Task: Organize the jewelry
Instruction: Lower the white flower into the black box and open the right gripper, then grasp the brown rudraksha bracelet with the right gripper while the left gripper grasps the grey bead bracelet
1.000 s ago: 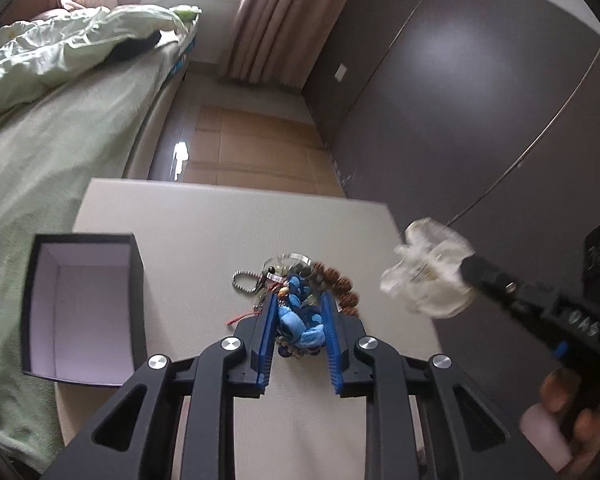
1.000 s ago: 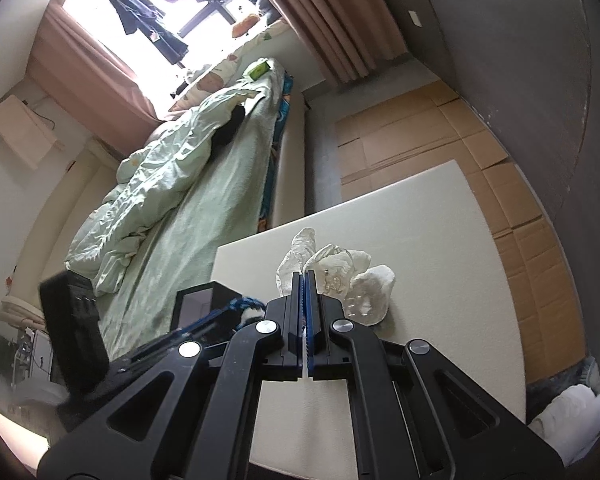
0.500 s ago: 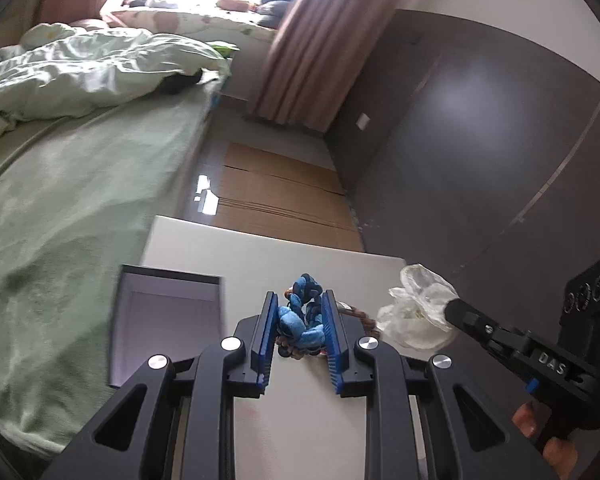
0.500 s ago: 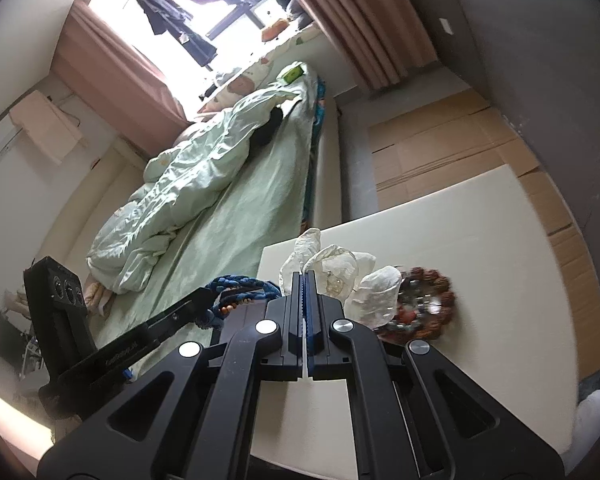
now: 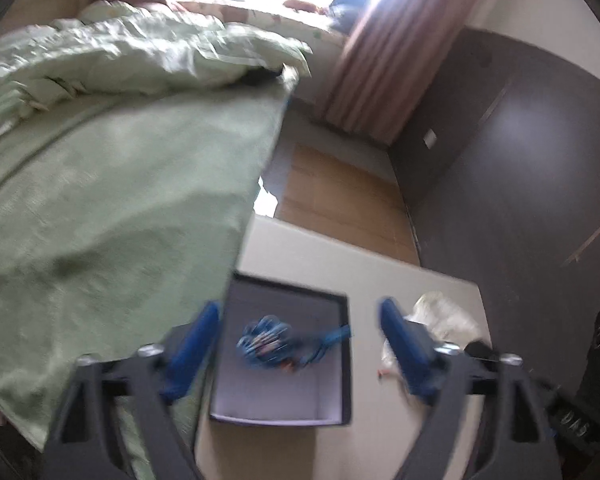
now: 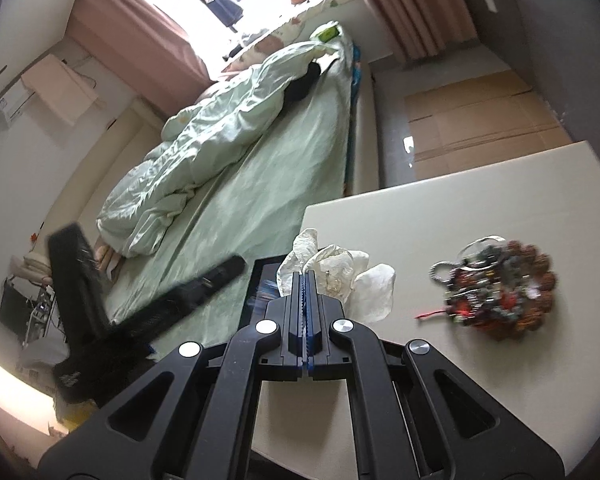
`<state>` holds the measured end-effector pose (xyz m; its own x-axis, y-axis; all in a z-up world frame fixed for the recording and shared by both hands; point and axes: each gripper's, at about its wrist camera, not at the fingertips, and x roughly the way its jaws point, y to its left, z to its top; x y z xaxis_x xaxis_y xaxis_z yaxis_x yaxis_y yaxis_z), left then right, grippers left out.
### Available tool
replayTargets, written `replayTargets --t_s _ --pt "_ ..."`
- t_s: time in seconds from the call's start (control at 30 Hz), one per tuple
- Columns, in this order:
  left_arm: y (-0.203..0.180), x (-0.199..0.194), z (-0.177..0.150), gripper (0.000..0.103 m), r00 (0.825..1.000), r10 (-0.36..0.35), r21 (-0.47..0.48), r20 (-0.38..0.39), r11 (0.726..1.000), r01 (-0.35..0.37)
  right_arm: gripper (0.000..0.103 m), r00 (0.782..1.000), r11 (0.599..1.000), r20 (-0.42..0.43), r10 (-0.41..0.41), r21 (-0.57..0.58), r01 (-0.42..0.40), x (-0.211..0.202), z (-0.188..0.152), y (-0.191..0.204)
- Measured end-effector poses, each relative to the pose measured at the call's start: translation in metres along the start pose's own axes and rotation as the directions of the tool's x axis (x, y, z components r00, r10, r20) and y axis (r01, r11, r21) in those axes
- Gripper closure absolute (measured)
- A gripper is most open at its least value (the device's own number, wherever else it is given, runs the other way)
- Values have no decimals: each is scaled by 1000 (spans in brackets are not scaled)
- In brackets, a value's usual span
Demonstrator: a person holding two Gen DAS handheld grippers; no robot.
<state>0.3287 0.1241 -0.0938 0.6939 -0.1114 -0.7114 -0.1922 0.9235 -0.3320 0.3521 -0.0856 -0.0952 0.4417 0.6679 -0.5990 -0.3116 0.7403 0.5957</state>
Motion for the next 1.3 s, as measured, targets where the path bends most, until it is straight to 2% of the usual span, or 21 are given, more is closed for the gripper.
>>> replayTargets --t_s 0.3,0.37,0.4,0.43,0.47,0.5,0.57,0.63,0.73,0.9,1.07,1.1,1.17,1.3 --pt "37 -17 12 21 998 37 -109 41 994 -32 100 990 991 -61 127 51 -124 40 3 11" --pt "43 -19 12 21 998 53 -116 44 992 -48 97 969 974 -107 224 62 -219 50 3 19" --pt "45 -19 12 21 997 59 -118 46 992 -53 92 964 971 -127 235 65 -228 53 3 20" --pt "46 -20 11 21 997 64 -120 46 991 -58 66 961 973 -154 229 80 -219 57 2 19" --pt "47 -20 11 21 997 67 -122 45 991 -61 29 966 977 -152 207 89 -196 56 1 16" --pt "47 -20 11 21 997 68 -125 44 990 -62 20 973 981 -140 184 92 -173 54 2 12" --pt "47 -19 11 21 997 65 -130 42 990 -59 18 989 990 -95 116 90 -108 41 4 3" --pt "43 -17 10 21 998 59 -121 34 991 -55 18 992 992 -78 98 92 -91 29 6 -5" --pt "31 -13 7 21 999 49 -86 22 995 -47 18 999 998 -45 -2 55 4 9 9 -15" --pt "-4 -3 -3 21 1000 13 18 -3 1000 -13 18 987 987 -18 -159 33 159 -18 12 -49" --pt "-38 8 -13 21 999 -29 93 -25 995 32 19 970 967 -7 -244 67 244 -38 14 -89" --pt "-45 11 -15 22 999 -38 108 -29 993 41 20 967 964 -5 -257 69 256 -41 13 -95" --pt "-56 16 -18 24 998 -47 130 -36 990 52 32 957 954 -4 -291 74 291 -48 13 -108" --pt "-80 28 -27 33 994 -84 166 -69 982 94 45 947 942 -35 -319 102 320 -47 12 -127"
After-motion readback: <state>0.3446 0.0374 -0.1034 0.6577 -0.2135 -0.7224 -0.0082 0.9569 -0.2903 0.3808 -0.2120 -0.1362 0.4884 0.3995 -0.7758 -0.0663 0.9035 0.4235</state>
